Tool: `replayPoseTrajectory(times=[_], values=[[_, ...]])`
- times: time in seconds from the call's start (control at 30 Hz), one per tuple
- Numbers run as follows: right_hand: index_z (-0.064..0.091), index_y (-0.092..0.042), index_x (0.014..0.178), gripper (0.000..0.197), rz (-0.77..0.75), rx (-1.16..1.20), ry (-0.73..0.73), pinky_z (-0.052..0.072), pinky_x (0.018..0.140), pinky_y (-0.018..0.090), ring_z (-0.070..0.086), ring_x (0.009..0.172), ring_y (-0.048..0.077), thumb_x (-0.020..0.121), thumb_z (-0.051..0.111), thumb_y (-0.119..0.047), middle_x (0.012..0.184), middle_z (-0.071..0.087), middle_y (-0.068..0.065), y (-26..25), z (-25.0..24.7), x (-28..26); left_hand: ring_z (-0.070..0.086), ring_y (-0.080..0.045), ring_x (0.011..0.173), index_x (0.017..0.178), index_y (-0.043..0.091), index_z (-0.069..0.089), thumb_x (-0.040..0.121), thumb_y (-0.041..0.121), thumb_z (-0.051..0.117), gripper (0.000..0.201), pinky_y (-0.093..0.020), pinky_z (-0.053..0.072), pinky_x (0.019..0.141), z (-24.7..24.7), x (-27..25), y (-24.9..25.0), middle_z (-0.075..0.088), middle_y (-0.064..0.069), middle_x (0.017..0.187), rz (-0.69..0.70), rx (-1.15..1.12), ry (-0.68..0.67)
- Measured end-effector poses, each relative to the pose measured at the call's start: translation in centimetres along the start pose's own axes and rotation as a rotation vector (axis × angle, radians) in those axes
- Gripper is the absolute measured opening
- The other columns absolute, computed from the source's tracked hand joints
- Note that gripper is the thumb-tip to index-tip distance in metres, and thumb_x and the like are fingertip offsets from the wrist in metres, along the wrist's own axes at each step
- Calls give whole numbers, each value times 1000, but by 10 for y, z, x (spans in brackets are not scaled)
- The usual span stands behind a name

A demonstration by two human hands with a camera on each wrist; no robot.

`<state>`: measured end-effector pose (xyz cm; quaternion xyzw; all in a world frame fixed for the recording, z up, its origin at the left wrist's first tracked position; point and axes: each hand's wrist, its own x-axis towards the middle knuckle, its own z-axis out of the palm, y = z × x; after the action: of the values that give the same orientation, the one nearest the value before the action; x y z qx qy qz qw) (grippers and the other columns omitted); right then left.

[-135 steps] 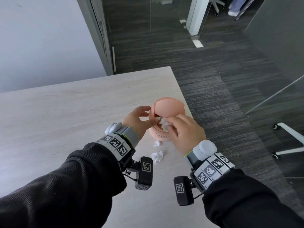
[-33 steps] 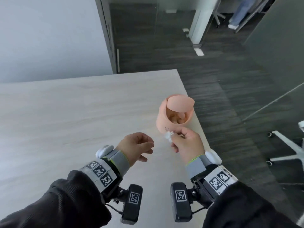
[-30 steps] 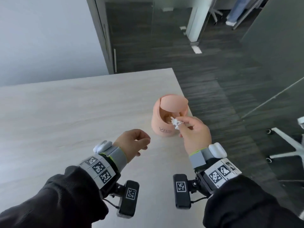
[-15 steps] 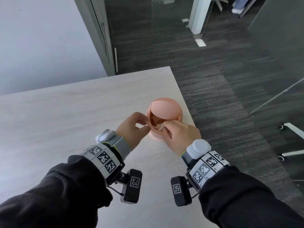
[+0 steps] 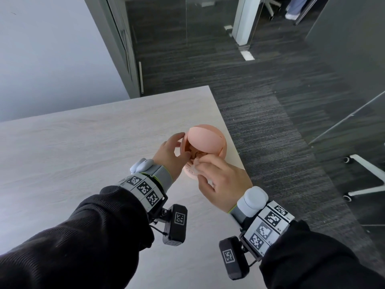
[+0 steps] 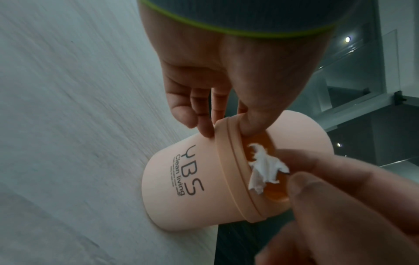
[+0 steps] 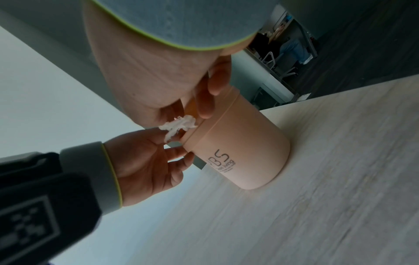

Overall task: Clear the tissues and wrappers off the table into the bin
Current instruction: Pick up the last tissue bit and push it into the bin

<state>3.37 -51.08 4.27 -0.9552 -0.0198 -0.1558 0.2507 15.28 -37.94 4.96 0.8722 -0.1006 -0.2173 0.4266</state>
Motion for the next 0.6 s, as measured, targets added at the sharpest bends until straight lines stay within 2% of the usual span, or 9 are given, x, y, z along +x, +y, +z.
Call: replayPoseTrajectory(times=[0.07, 0.13, 0.17, 0.27, 0.37, 0.5, 0.6], values=[[62, -31, 113, 28, 17, -32, -52, 52, 53, 33, 65, 81, 14, 87, 53, -32, 121, 60, -17, -3, 0, -1, 69, -21, 89, 131, 47, 46, 85, 29, 59, 51, -42, 61, 67, 0, -3, 0, 61, 11, 121, -25, -14, -3], [60, -33, 115, 30, 68, -52, -87, 53, 54, 34, 64, 82, 14, 86, 52, -34, 123, 57, -19, -4, -2, -1, 70, -20, 78, 130, 44, 47, 84, 27, 59, 50, -34, 60, 51, 1, -6, 1, 60, 8, 117, -60, -28, 8], [59, -32, 116, 30, 81, -48, -79, 53, 55, 34, 64, 83, 14, 86, 52, -33, 124, 58, -19, -5, -4, -2, 69, -19, 77, 129, 43, 47, 84, 26, 59, 50, -31, 58, 47, 0, -8, 1, 60, 7, 117, -70, -31, 15], [62, -30, 116, 30, 65, -28, -25, 53, 55, 31, 65, 83, 11, 87, 54, -29, 123, 60, -19, -6, -9, -8, 68, -19, 78, 131, 39, 49, 85, 27, 61, 49, -32, 59, 45, 0, -14, -3, 59, 5, 118, -81, -37, 17], [63, -32, 114, 29, 19, -36, -9, 52, 51, 29, 65, 76, 11, 86, 59, -27, 119, 61, -19, -10, -11, -17, 68, -19, 78, 130, 39, 49, 87, 28, 61, 46, -36, 60, 47, -2, -23, -9, 59, 6, 118, -94, -43, 17], [59, -34, 121, 34, -34, -39, -83, 52, 51, 31, 65, 81, 11, 87, 56, -30, 122, 59, -19, -16, -7, -26, 69, -19, 77, 128, 39, 51, 87, 31, 61, 44, -39, 61, 47, -3, -33, -13, 60, 6, 116, -103, -56, 9], [52, -39, 127, 41, 22, -91, -231, 54, 56, 34, 66, 84, 16, 87, 51, -36, 124, 59, -18, -25, -1, -28, 68, -19, 76, 129, 38, 51, 87, 30, 62, 44, -39, 61, 47, -3, -41, -15, 60, 6, 117, -98, -55, 3]])
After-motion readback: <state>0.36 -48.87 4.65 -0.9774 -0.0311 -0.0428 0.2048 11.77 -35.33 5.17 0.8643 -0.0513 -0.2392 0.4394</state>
